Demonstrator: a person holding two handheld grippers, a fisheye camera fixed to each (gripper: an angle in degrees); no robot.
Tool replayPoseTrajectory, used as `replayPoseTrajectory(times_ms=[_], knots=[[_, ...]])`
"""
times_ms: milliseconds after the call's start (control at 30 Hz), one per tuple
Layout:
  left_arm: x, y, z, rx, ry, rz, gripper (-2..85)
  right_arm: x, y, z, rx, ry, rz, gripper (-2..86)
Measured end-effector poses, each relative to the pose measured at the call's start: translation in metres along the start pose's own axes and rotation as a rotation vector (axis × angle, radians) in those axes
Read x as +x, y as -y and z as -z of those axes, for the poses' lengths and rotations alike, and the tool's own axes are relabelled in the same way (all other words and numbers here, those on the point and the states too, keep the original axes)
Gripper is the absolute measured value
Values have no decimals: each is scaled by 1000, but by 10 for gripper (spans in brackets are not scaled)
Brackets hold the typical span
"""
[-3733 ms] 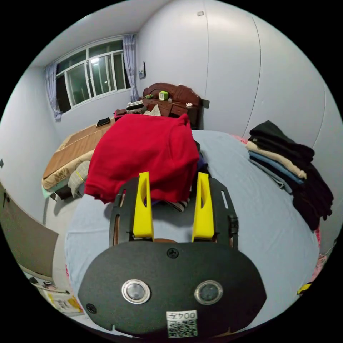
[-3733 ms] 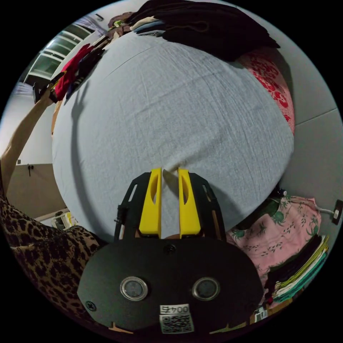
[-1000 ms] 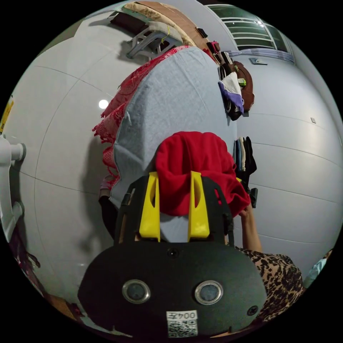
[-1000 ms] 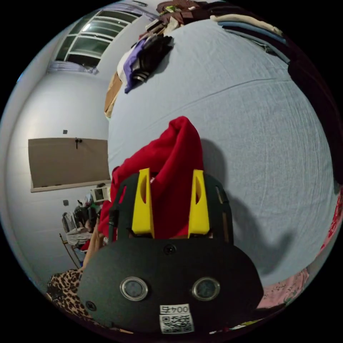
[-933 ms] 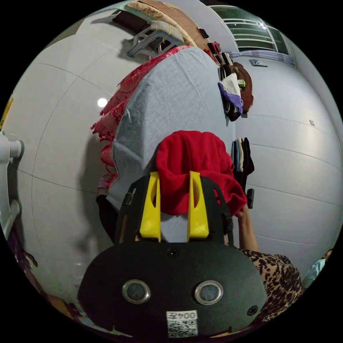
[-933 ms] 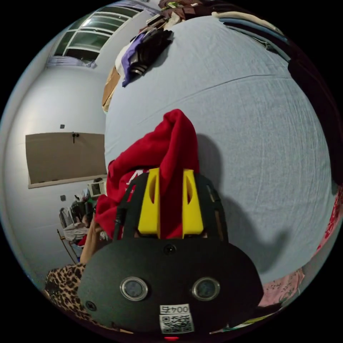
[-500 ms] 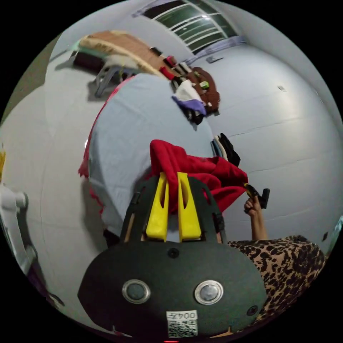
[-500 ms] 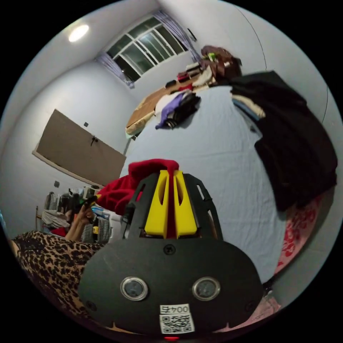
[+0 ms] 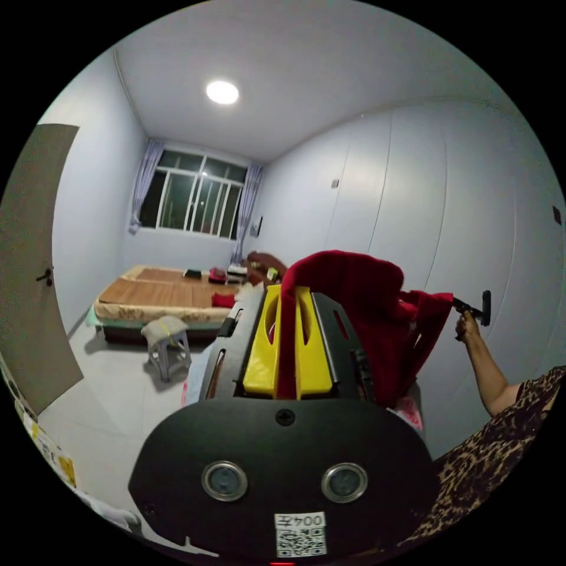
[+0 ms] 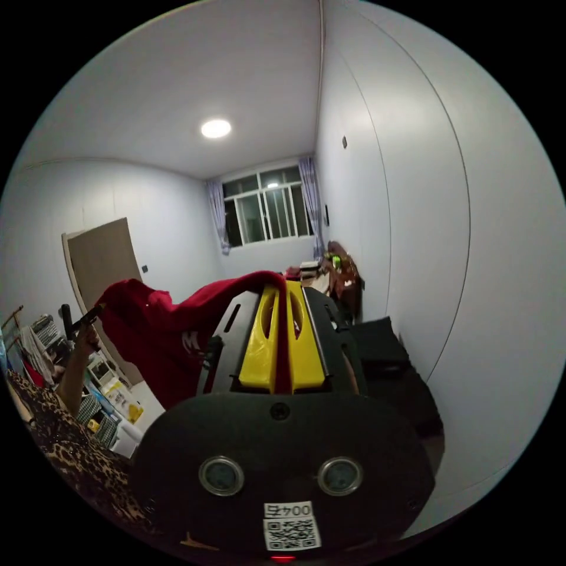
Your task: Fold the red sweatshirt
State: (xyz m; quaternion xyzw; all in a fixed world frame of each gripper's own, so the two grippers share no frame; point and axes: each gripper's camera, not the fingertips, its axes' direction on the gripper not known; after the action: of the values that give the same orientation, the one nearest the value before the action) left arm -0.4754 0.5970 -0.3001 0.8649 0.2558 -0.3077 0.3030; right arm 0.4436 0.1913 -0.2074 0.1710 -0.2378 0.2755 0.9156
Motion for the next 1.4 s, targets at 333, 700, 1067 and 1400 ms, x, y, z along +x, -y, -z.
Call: replayPoseTrajectory(times_ms=[333, 700, 1067, 1400], knots=[[101, 28, 160, 238, 16, -163, 15, -79, -20, 147, 252, 107, 139, -4], [55, 34, 137, 80, 5, -25, 18, -115, -4, 148, 108, 140, 175, -3], [-148, -37, -188, -450, 144, 170, 65, 3, 35, -194, -399, -90, -129, 81], [-254, -126, -213, -500, 49, 259, 91, 64, 19, -333, -682, -310, -65, 132]])
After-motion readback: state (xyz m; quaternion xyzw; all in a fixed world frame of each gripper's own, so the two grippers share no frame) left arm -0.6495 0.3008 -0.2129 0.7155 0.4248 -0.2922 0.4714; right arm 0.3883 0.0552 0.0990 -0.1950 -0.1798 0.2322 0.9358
